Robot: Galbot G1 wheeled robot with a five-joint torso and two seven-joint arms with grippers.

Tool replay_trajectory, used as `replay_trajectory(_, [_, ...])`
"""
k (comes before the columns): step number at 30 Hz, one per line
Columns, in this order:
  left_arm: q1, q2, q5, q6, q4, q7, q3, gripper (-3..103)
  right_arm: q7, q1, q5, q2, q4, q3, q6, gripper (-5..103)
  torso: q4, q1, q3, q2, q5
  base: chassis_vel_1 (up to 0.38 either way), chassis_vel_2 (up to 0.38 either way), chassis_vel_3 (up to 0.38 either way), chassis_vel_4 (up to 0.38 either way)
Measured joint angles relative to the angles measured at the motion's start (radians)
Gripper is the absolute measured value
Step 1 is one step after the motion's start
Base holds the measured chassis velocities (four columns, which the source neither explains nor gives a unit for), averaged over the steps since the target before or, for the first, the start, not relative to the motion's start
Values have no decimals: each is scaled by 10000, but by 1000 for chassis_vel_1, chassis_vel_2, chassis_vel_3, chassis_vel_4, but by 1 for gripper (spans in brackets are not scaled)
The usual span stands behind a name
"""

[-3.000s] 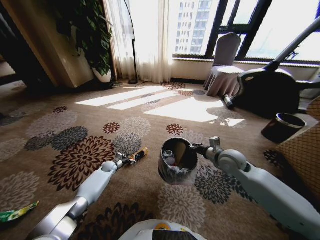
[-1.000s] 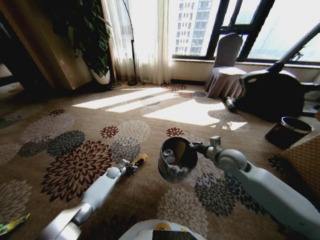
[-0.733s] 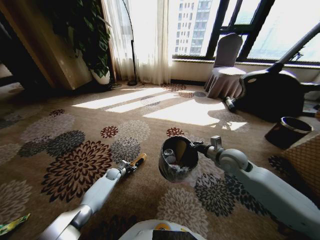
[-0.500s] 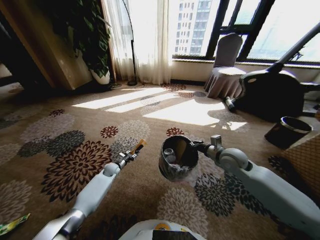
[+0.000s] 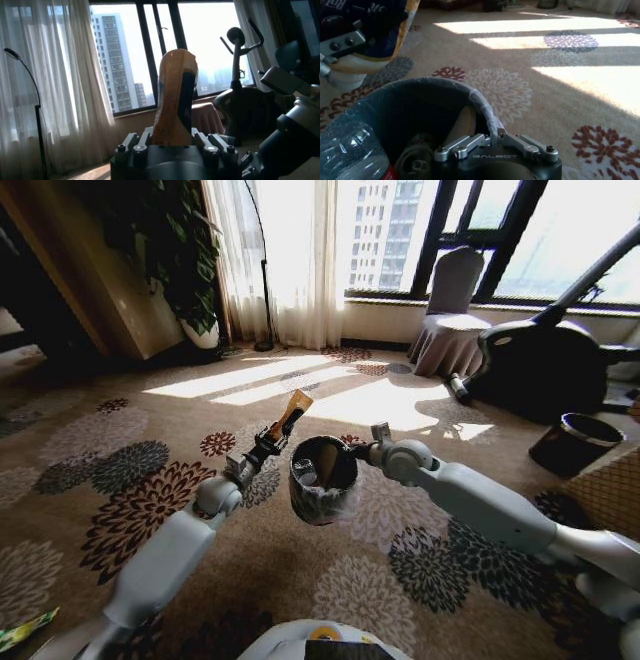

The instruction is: Pick up the trash from the ground and place it into the trash bin.

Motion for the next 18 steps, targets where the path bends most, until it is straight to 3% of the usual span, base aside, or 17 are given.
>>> replay_trajectory(1, [-62, 5, -121, -1, -252, -69, 26, 36, 35, 299, 25, 500, -255, -363, -20, 2, -1, 0, -1, 0, -1, 0, 0, 0, 0])
replay_trajectory(4, [-199, -17, -229, 23, -493, -181, 201, 36, 210, 542, 39, 1133, -615, -685, -29, 2, -7, 0, -1, 0, 2, 0, 0, 0, 0])
replay_trajectory(10, [-225, -378, -146, 110, -379, -607, 516, 36, 250, 743, 55, 1581, -933, -784, -35, 2, -9, 0, -1, 0, 1, 0, 0, 0, 0])
replay_trajectory(13, [25, -674, 107, 275, -380, -1387, 558, 36, 236, 814, 57, 1662, -1067, -783, -51, 2, -9, 0, -1, 0, 1, 0, 0, 0, 0])
replay_trajectory(15, [205, -864, 93, 678, -544, -2501, 546, 36, 202, 821, 52, 1659, -1132, -778, -53, 2, -9, 0, -1, 0, 5, 0, 0, 0, 0])
replay_trajectory(16, [205, -864, 93, 678, -544, -2501, 546, 36, 202, 821, 52, 1659, -1132, -778, -53, 2, -9, 0, -1, 0, 5, 0, 0, 0, 0])
replay_trajectory(18, [240, -939, -259, 851, -595, -3396, 594, 36, 177, 791, 27, 1622, -1134, -754, -53, 2, -9, 0, -2, 0, 7, 0, 0, 0, 0])
